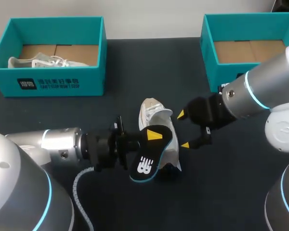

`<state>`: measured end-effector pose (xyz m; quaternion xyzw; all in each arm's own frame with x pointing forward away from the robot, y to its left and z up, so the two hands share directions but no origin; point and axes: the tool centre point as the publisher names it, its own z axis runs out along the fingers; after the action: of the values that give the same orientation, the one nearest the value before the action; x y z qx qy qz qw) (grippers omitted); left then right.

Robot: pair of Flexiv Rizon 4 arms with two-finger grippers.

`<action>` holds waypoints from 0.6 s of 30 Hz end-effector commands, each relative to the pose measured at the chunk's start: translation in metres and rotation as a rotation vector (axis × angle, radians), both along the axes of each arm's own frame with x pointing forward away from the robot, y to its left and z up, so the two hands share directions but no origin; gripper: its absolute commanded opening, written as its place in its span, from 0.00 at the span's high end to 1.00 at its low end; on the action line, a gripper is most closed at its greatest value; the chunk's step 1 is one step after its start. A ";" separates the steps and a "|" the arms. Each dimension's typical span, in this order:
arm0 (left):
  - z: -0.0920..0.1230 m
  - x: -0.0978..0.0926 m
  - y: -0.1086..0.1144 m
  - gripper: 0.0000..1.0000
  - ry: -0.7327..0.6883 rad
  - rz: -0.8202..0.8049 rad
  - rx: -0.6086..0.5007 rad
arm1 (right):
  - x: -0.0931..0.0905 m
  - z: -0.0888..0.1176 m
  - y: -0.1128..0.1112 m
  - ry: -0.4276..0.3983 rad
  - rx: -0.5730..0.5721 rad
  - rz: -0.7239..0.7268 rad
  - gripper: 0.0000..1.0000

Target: Take the shoe out of the shoebox, open the shoe tongue, remove and reinsert the insole, then place the shoe into the shoebox

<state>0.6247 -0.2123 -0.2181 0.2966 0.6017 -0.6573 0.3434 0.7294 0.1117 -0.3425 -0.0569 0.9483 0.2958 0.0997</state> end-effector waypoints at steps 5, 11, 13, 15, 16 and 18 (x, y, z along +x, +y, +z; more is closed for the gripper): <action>-0.006 -0.002 -0.014 1.00 0.017 -0.041 0.009 | 0.000 0.000 0.004 -0.002 -0.010 -0.005 0.00; -0.015 0.003 -0.024 1.00 0.026 -0.057 0.025 | 0.000 0.000 0.004 -0.002 -0.010 -0.005 0.00; -0.018 0.006 -0.026 1.00 0.049 -0.060 0.018 | 0.000 0.000 0.004 -0.002 -0.010 -0.005 0.00; -0.022 0.009 -0.029 1.00 0.066 -0.065 0.016 | 0.000 0.000 0.004 -0.002 -0.010 -0.005 0.00; -0.024 0.010 -0.031 1.00 0.065 -0.066 0.024 | 0.000 0.000 0.004 -0.002 -0.010 -0.005 0.00; -0.028 0.012 -0.034 1.00 0.073 -0.073 0.031 | 0.000 0.000 0.004 -0.002 -0.010 -0.005 0.00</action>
<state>0.6290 -0.2330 -0.2391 0.2960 0.6145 -0.6684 0.2969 0.7301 0.1143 -0.3413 -0.0561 0.9498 0.2914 0.0993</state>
